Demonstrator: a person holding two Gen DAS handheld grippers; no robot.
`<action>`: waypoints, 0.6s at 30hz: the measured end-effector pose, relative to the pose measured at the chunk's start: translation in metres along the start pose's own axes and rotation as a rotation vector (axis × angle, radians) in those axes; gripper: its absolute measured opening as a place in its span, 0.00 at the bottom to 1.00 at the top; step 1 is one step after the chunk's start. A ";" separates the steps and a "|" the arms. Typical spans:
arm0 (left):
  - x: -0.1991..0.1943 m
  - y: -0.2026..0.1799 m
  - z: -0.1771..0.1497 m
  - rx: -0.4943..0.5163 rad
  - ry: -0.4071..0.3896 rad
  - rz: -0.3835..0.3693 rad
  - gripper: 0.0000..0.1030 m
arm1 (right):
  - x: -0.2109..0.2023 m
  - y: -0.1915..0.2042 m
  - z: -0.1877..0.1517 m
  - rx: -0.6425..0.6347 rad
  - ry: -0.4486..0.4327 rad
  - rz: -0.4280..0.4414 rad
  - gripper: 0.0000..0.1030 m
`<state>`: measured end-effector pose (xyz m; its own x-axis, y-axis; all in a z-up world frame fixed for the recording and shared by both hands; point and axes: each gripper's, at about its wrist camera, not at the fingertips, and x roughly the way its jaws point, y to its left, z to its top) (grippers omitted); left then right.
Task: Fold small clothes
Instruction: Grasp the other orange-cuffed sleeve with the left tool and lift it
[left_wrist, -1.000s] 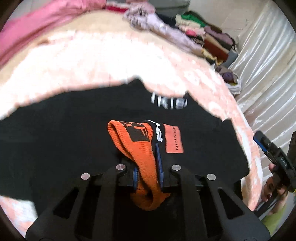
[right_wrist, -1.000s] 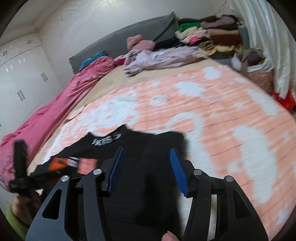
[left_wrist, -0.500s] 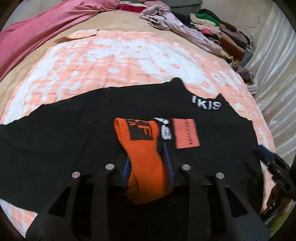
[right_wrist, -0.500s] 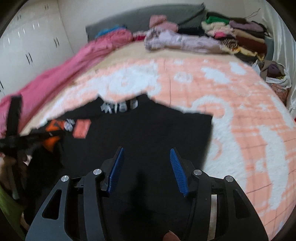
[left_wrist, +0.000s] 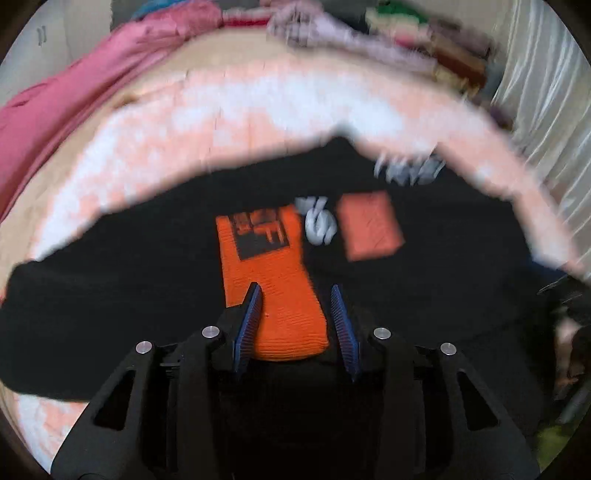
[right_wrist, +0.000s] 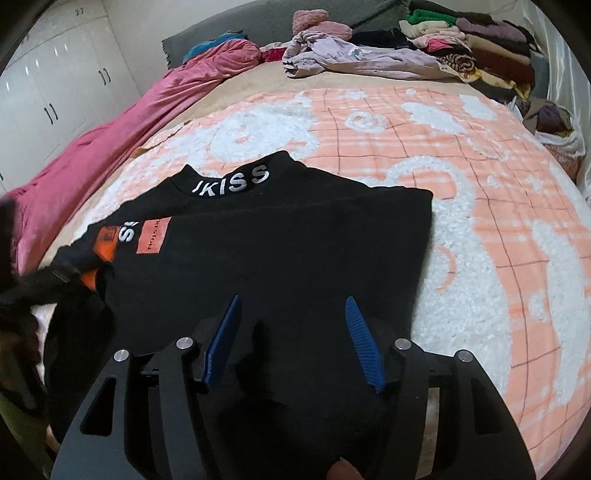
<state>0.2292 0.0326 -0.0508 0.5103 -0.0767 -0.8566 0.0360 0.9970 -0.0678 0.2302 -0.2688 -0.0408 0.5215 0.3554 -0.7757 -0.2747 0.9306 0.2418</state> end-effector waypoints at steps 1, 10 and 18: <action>0.001 -0.001 -0.002 0.011 -0.018 0.009 0.31 | -0.003 -0.003 -0.001 0.017 -0.005 0.025 0.56; -0.044 0.010 0.000 -0.022 -0.089 -0.055 0.40 | -0.083 -0.031 0.001 0.088 -0.138 0.058 0.58; -0.081 0.044 -0.005 -0.094 -0.132 -0.040 0.47 | -0.171 -0.037 0.028 0.032 -0.235 -0.013 0.60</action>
<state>0.1853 0.0829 0.0132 0.6186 -0.1092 -0.7781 -0.0191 0.9879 -0.1538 0.1734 -0.3613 0.0990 0.6993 0.3507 -0.6230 -0.2433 0.9361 0.2538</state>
